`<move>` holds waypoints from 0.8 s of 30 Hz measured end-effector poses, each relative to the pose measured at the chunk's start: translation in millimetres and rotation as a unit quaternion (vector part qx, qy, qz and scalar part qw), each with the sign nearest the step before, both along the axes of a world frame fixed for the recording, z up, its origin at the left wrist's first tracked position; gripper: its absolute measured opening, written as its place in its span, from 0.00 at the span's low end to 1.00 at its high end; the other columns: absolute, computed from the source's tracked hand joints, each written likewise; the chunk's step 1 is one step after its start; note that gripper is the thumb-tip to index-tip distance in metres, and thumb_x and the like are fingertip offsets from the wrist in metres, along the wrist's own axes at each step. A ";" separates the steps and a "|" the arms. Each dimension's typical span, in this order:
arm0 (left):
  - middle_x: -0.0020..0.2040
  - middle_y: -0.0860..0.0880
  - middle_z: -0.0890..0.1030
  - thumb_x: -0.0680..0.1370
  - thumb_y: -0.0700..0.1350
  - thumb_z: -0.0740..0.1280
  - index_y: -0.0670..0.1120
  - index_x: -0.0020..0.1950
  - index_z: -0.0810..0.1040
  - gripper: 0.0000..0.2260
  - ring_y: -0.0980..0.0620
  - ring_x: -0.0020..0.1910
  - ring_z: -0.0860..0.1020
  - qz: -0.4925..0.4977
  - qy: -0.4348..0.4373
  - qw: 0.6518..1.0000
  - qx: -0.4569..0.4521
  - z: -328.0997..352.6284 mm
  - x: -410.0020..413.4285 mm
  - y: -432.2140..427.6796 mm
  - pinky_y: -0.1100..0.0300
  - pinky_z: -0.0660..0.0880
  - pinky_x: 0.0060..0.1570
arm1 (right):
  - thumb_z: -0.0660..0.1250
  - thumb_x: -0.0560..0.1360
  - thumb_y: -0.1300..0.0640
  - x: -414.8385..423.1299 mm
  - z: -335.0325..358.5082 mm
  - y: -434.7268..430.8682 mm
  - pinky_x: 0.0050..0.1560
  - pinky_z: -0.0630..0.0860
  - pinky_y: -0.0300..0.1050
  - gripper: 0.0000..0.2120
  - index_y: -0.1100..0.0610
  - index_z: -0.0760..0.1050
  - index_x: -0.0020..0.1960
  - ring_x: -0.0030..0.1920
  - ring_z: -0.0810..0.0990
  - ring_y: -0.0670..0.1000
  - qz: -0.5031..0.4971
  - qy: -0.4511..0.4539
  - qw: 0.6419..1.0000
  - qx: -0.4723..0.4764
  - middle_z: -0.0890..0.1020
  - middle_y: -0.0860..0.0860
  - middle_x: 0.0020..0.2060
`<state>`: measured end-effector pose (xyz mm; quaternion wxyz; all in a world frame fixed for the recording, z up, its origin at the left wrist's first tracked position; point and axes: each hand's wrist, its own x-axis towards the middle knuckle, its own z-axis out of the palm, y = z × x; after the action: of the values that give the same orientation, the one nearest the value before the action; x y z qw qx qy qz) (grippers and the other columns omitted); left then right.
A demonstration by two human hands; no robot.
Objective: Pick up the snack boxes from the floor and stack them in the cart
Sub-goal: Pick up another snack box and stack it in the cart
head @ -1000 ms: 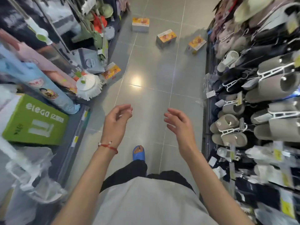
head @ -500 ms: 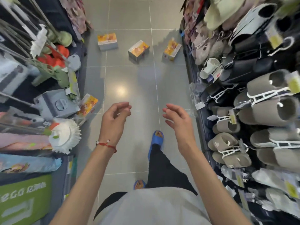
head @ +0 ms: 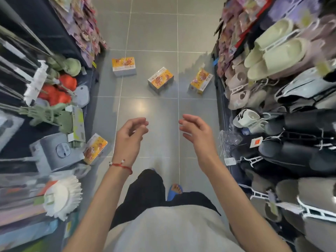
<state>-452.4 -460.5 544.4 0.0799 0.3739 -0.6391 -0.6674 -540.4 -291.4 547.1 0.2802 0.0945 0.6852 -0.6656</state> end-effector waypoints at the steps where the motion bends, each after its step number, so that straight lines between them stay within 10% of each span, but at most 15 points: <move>1: 0.53 0.54 0.85 0.73 0.48 0.67 0.54 0.53 0.81 0.10 0.49 0.57 0.82 0.002 -0.005 1.000 0.001 -2.4 -17.7 -11.8 0.54 0.77 0.57 | 0.68 0.81 0.59 -18.1 -1.0 -10.9 0.64 0.78 0.50 0.08 0.51 0.81 0.58 0.52 0.84 0.47 -0.001 -0.005 1.000 0.003 0.86 0.54 0.57; 24: 0.58 0.49 0.83 0.82 0.42 0.63 0.50 0.58 0.80 0.08 0.50 0.57 0.81 -0.008 -0.102 0.994 0.037 -52.1 -432.2 -257.5 0.56 0.75 0.57 | 0.68 0.81 0.54 -419.8 -58.9 -245.7 0.62 0.79 0.47 0.08 0.49 0.80 0.60 0.57 0.84 0.49 0.031 -0.095 0.992 0.074 0.86 0.53 0.58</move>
<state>-884.6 -718.0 492.3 -0.0052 0.4373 -0.6218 -0.6498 -960.2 -537.1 488.3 0.3565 0.1564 0.7057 -0.5919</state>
